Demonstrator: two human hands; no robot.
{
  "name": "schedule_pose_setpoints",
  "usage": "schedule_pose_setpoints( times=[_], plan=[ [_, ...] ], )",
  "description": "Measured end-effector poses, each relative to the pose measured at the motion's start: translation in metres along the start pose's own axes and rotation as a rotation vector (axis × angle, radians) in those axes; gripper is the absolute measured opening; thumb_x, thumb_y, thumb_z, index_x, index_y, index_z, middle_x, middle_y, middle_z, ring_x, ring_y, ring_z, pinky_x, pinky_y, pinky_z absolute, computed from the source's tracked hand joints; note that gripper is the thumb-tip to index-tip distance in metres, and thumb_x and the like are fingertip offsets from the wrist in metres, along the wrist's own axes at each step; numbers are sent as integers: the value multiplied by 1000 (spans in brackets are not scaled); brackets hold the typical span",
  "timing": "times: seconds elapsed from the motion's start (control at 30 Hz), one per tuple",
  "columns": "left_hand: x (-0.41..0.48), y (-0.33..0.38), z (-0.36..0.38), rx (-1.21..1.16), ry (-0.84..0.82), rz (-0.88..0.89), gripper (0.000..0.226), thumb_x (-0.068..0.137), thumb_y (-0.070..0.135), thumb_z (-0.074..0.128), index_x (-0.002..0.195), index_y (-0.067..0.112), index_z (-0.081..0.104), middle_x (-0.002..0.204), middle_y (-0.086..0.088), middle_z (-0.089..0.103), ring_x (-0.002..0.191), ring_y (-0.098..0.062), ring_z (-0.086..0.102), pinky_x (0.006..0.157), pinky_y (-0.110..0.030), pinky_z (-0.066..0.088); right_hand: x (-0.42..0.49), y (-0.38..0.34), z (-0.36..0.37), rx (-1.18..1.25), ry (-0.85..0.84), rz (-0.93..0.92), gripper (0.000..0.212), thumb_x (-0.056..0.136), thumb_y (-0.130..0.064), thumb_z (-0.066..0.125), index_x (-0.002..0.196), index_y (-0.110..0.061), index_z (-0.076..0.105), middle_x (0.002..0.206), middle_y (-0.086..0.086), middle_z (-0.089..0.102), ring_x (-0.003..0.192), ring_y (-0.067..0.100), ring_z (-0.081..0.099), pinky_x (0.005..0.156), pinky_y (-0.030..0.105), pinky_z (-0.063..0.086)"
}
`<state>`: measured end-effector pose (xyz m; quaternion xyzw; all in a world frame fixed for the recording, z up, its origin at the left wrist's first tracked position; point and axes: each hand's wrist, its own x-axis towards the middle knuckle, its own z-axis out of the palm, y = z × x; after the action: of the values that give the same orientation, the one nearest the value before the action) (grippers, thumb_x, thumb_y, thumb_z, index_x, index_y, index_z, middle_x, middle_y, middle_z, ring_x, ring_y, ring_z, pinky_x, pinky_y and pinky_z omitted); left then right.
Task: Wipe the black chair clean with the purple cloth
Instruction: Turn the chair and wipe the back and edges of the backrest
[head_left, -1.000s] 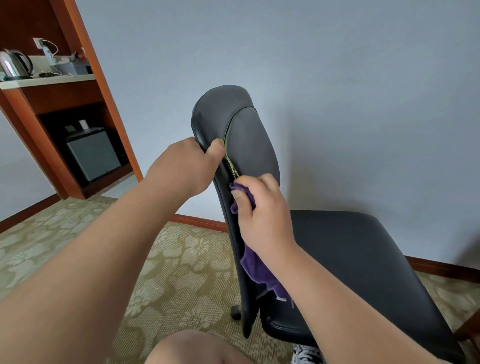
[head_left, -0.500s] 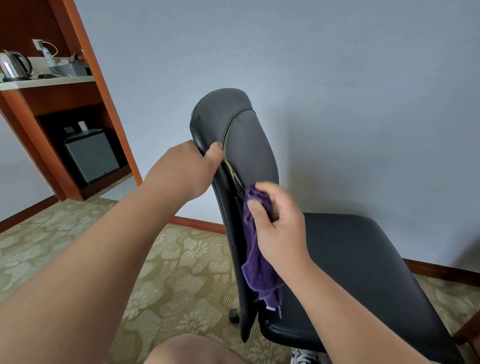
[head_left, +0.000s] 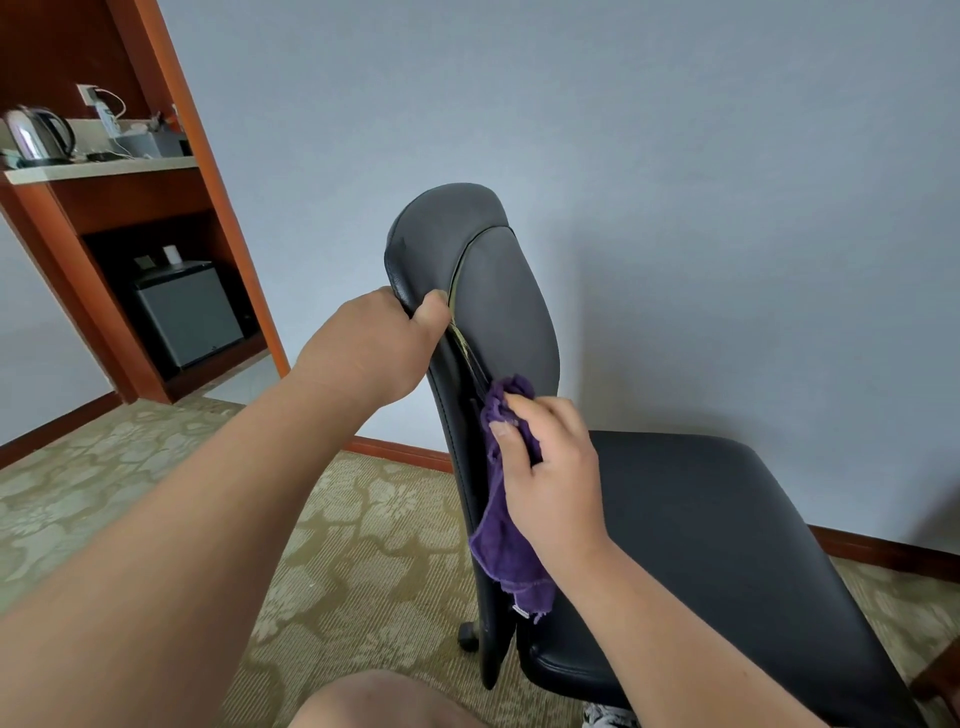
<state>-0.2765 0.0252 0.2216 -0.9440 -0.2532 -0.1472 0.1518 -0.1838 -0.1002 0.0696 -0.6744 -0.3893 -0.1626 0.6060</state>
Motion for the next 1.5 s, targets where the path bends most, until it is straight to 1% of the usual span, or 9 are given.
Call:
schedule_pose_setpoints(
  times=[0.23,0.4,0.67,0.83,0.97,1.03,1.2,1.33,1.5],
  plan=[
    [-2,0,0,32,3,15,34,94,16,39,127,18,30,80,-10,42,69,-29,49,54,-33,44,23,-37,6,90,46,66,22,91,-15,70,113,-15,75,99,0,66,92,14,64,86,26,50],
    [0,-3,2,146,25,94,48,93,20,42,137,13,23,83,-11,39,73,-31,50,57,-31,43,49,-60,20,127,43,-6,24,95,-13,62,116,-17,72,100,1,61,89,21,64,82,32,52],
    [2,-4,7,54,54,34,41,93,19,36,133,17,27,71,-4,25,58,-19,34,46,-27,25,21,-22,12,-9,22,-87,26,97,-15,63,122,-13,70,106,3,59,96,22,61,80,42,54],
    [-2,-3,3,-156,31,-64,19,97,31,29,97,26,47,78,-8,43,70,-28,50,55,-34,42,24,-33,10,63,9,11,23,97,-14,63,118,-16,72,103,-2,58,94,16,61,83,34,52],
    [0,-3,6,68,49,64,46,93,23,38,137,16,28,79,-7,31,67,-25,41,53,-29,32,48,-61,18,191,28,15,21,96,-10,61,111,-17,74,94,0,57,75,3,61,75,8,41],
    [2,-5,6,95,60,73,54,93,23,36,144,13,21,83,-9,30,71,-27,41,57,-31,33,60,-66,22,208,10,16,22,96,-10,60,112,-17,73,97,0,57,76,5,61,74,4,38],
    [3,-8,11,73,72,89,48,95,24,35,141,13,25,84,-10,31,71,-29,41,57,-31,33,56,-45,13,135,-75,-162,24,98,-9,59,118,-14,72,103,3,58,90,9,59,84,14,45],
    [4,-9,15,-78,92,18,28,101,30,31,127,21,34,79,-5,36,75,-31,49,57,-33,39,39,-14,1,19,-158,-220,24,97,-8,60,117,-16,72,106,-1,57,93,16,61,79,38,53],
    [5,-6,15,-151,103,-21,23,103,32,29,122,22,37,74,-2,32,75,-30,50,60,-36,45,36,-10,-5,-5,-178,-211,21,97,-11,61,112,-19,73,101,-4,56,88,9,59,77,31,52]
  ],
)
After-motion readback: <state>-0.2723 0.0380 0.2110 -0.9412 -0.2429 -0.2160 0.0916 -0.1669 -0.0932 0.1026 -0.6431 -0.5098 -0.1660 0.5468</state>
